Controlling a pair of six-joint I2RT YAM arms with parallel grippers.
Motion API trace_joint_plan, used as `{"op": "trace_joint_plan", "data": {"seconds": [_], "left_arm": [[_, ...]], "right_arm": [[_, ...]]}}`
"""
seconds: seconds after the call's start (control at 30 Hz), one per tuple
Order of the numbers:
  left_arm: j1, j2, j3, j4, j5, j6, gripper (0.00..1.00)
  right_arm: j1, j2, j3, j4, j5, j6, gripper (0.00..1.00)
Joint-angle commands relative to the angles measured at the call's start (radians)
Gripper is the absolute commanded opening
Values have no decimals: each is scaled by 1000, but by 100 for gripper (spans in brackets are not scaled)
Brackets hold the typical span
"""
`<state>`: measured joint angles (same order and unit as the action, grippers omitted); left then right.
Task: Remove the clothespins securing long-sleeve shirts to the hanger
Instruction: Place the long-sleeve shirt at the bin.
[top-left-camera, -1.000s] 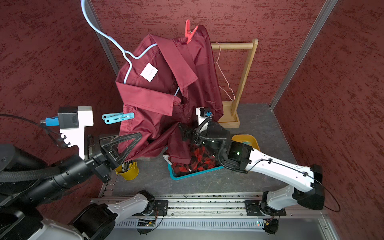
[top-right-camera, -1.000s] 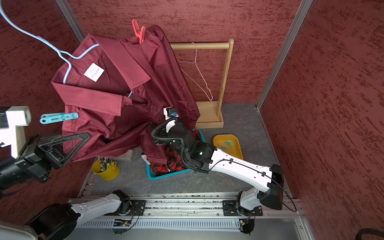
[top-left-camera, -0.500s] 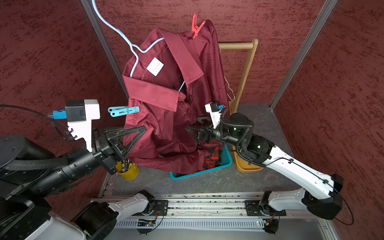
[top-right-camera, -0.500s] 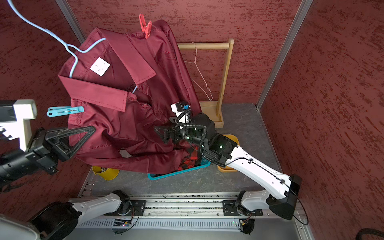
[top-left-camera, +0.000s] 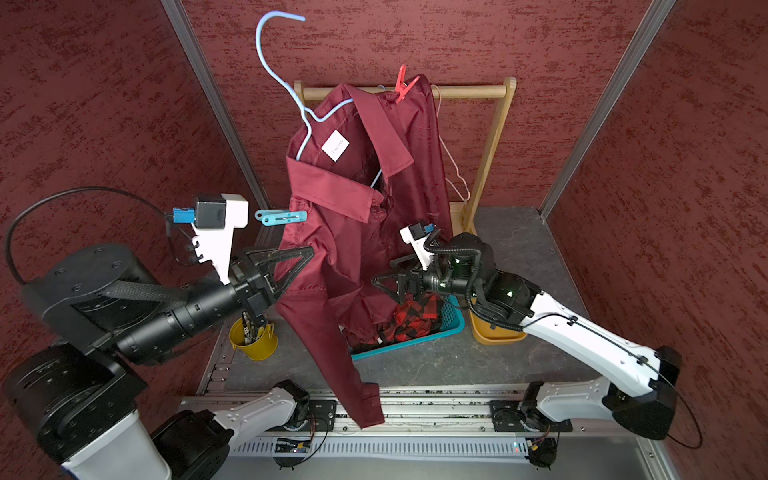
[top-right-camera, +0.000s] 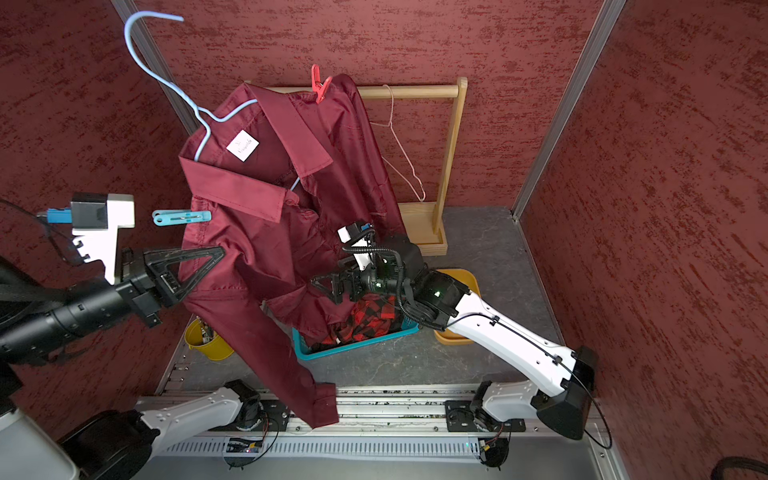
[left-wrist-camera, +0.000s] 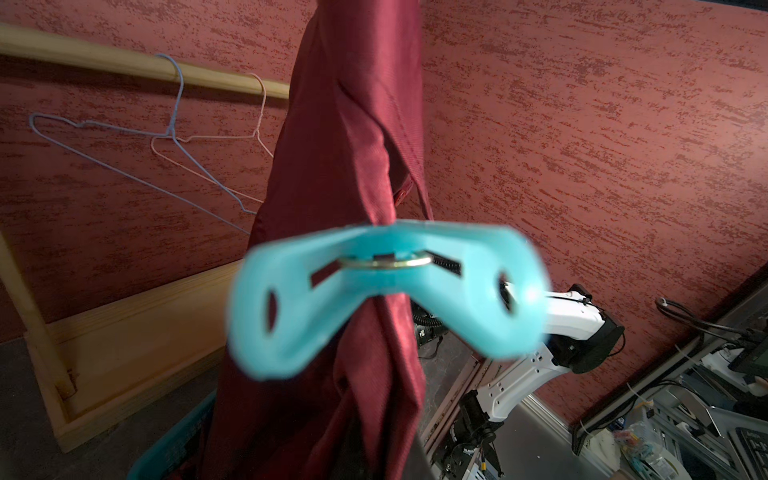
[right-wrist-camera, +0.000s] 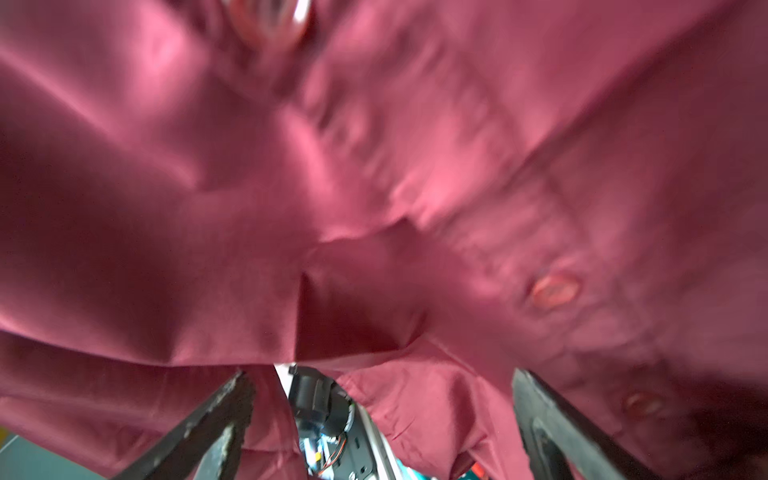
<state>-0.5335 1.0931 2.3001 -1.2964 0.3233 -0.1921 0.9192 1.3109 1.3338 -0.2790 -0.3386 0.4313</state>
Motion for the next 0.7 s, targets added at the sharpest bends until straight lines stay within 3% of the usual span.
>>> {"op": "trace_joint_plan", "data": {"seconds": [0.0,0.3,0.67], "left_arm": [[4,26,11,144,-34,41,0],[-47,187,105,177,-162,114,0],[-72,288,183,193,-170,128,0]], "right_arm": [[-3,-21,-14,-3,-37,25,99],[86,17,-33,2,46,0,99],[156,76,-32,48,25,-31,99]]}}
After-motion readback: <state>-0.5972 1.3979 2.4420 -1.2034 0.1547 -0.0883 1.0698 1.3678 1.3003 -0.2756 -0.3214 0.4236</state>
